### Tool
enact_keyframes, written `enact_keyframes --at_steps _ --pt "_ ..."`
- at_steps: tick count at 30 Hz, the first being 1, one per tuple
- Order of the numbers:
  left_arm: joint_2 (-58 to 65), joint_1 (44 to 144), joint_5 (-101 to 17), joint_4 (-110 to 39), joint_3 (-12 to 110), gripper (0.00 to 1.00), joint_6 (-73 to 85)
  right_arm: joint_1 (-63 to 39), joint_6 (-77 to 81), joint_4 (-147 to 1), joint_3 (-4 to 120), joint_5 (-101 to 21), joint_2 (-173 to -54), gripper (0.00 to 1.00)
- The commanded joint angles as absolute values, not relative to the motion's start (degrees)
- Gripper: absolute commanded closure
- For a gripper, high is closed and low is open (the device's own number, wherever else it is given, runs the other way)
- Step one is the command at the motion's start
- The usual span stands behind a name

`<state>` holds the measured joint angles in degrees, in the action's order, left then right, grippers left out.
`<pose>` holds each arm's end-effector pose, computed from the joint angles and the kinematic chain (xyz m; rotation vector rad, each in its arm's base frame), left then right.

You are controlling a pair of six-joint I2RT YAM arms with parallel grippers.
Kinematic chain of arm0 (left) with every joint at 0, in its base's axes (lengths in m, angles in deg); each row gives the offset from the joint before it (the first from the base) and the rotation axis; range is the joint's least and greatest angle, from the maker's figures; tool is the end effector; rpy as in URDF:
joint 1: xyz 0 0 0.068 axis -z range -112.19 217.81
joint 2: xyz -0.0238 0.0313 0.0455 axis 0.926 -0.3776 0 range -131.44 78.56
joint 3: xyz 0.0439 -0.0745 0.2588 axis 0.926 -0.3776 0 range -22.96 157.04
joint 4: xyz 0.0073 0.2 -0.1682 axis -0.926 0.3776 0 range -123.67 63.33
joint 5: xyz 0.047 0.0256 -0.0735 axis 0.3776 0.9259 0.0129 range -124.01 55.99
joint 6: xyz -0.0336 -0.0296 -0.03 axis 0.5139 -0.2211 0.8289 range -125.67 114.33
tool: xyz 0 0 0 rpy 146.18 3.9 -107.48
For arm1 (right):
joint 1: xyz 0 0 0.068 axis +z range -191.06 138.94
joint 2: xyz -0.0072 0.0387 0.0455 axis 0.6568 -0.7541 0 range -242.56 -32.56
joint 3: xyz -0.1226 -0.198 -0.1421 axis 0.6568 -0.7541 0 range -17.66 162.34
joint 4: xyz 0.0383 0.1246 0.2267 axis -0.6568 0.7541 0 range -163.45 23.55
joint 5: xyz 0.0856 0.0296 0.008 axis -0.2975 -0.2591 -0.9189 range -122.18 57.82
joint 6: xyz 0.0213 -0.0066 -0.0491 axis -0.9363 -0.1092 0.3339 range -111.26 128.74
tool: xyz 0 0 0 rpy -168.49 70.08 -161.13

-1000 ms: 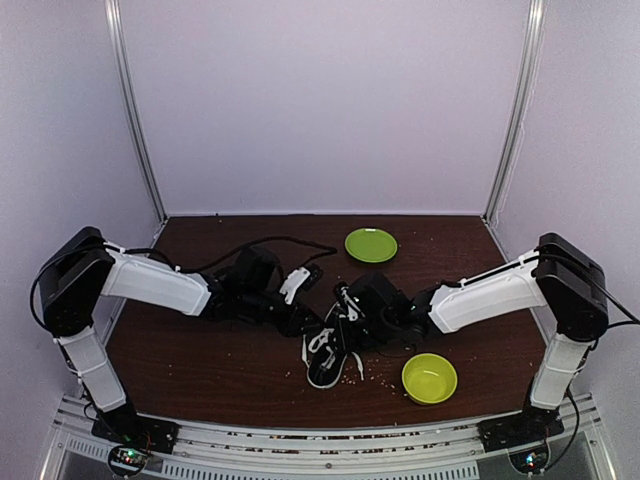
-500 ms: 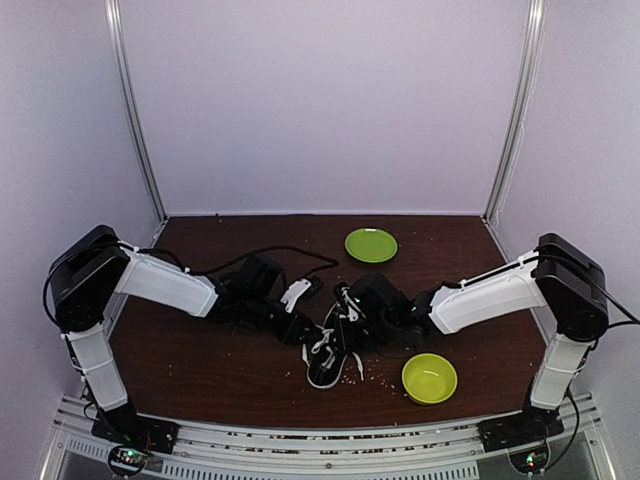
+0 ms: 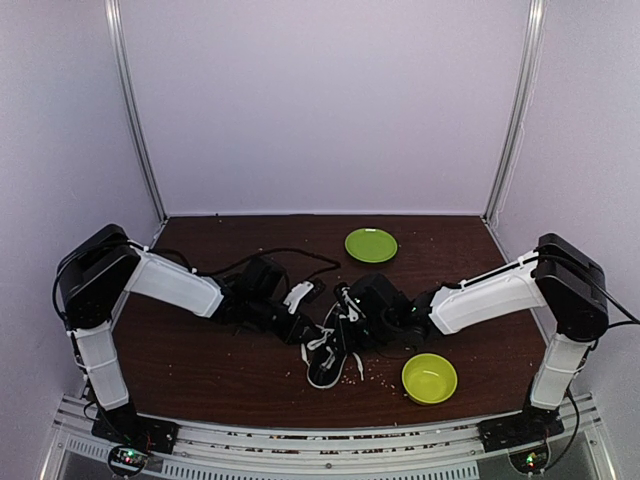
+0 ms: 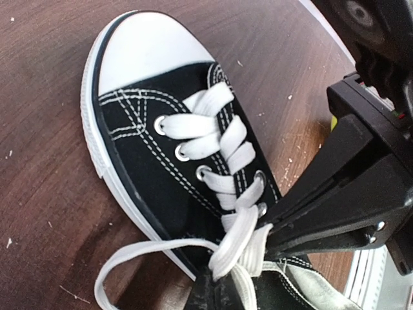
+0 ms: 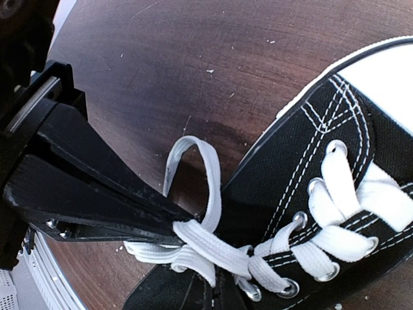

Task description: Tie the shoes

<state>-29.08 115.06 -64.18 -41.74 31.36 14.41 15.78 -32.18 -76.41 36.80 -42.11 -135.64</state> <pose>0.2369 -0.2826 0.1301 0.8683 2.3963 -1.1464 0.1934 0.3072 0.1484 -0.4505 2.5597 0.9456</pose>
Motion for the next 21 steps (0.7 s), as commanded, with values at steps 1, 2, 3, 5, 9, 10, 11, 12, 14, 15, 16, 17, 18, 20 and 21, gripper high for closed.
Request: enact_keyframes --at_steps 1,2,3,5,9,10,11,12,14,15,16,17,18,20,21 --pt "-27.77 115.10 -62.53 -44.99 31.72 1.00 13.98 15.74 -32.40 -73.03 35.40 -39.61 -136.07 1.00" --pt "-27.20 115.12 -62.29 -45.46 31.26 1.00 13.89 15.77 -32.41 -73.08 35.40 -39.57 -136.09 1.00" --pt "-26.61 115.17 -61.95 -46.10 30.65 1.00 13.85 15.78 -32.39 -72.95 35.47 -39.49 -136.21 1.00" --pt "-25.44 115.37 -61.42 -47.55 29.72 1.00 13.80 15.74 -32.39 -73.00 35.63 -39.58 -136.51 1.00" --pt "-23.50 116.09 -59.70 -48.80 28.45 1.00 13.16 15.88 -32.57 -72.97 35.84 -39.65 -136.87 1.00" --pt "-23.27 116.31 -59.27 -48.74 28.38 1.00 12.88 15.82 -32.63 -72.99 35.81 -39.66 -136.92 1.00" --pt "-23.11 116.51 -58.78 -48.47 28.49 1.00 12.57 15.83 -32.67 -73.06 35.73 -39.65 -136.96 1.00" --pt "-23.05 116.75 -58.41 -48.25 28.58 1.00 12.27 15.81 -32.70 -73.07 35.73 -39.68 -136.97 1.00" --pt "-22.96 117.13 -58.30 -48.12 28.70 1.00 11.86 15.83 -32.72 -73.11 35.82 -39.65 -137.08 1.00" --pt "-22.91 117.32 -58.41 -48.15 28.76 1.00 11.63 15.83 -32.80 -73.10 35.82 -39.69 -137.05 1.00" --pt "-22.85 117.64 -58.37 -48.17 28.80 1.00 11.38 15.83 -32.85 -73.11 35.89 -39.78 -137.19 1.00" --pt "-22.79 117.91 -58.36 -48.18 28.88 1.00 11.16 15.91 -32.83 -73.19 35.95 -39.74 -137.22 1.00" --pt "-22.78 118.36 -58.17 -48.17 28.96 1.00 10.86 15.89 -32.83 -73.21 36.02 -39.80 -137.32 1.00" --pt "-22.85 118.89 -57.35 -47.65 29.33 1.00 10.47 15.94 -32.83 -73.34 36.11 -40.02 -137.41 1.00" --pt "-23.01 119.31 -56.71 -47.02 29.72 1.00 10.16 16.00 -32.75 -73.41 36.12 -40.09 -137.45 1.00"
